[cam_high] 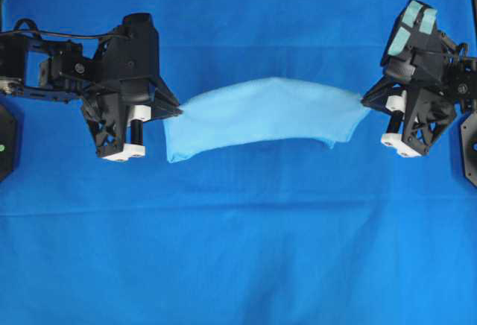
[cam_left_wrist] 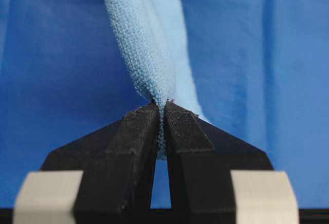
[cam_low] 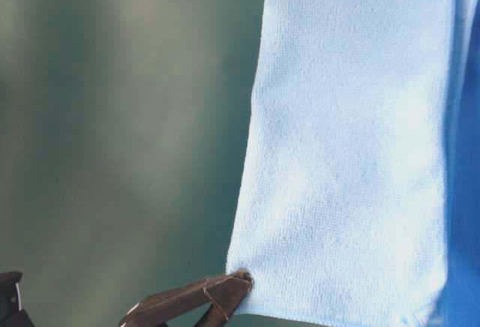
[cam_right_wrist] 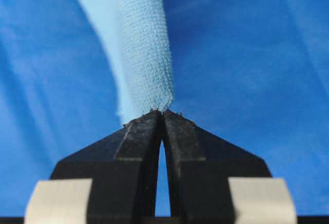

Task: Fold the light blue towel.
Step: 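Lift the strip and rotate it vertical, left gripper moving down-right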

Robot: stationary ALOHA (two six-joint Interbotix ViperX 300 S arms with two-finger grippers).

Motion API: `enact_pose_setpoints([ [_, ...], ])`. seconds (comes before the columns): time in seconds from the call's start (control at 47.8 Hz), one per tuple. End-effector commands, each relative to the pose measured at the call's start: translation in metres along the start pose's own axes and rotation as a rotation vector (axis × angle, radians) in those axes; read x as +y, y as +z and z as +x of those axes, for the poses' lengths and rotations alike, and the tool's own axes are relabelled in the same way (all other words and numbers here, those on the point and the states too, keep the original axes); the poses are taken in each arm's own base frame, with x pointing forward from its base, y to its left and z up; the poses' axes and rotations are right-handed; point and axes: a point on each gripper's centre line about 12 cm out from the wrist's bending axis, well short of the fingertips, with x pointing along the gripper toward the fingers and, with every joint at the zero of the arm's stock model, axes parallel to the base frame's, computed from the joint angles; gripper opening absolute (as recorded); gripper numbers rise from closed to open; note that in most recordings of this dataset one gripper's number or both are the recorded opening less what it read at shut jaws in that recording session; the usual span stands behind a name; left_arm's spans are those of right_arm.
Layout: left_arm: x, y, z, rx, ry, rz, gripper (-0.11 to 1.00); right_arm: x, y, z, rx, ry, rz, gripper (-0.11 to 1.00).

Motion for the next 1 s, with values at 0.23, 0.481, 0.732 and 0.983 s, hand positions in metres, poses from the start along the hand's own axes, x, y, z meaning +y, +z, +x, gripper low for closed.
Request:
enact_pose_setpoints([
  [0.23,-0.023,0.017,-0.004,-0.119,-0.049,0.046,0.03,-0.029,0.021,0.001,-0.065,-0.14,0.03,0.03],
  [0.481,-0.059,0.031,0.013,-0.26,-0.127,0.107,0.03,-0.066,0.038,0.008,-0.096,-0.276,0.039,0.03],
  [0.732,-0.084,0.049,0.039,-0.35,-0.153,0.227,0.03,-0.091,0.07,0.021,-0.196,-0.299,0.047,0.03],
  [0.983,-0.1,0.077,0.068,-0.377,-0.144,0.354,0.03,-0.092,0.106,0.043,-0.263,-0.263,0.029,0.03],
])
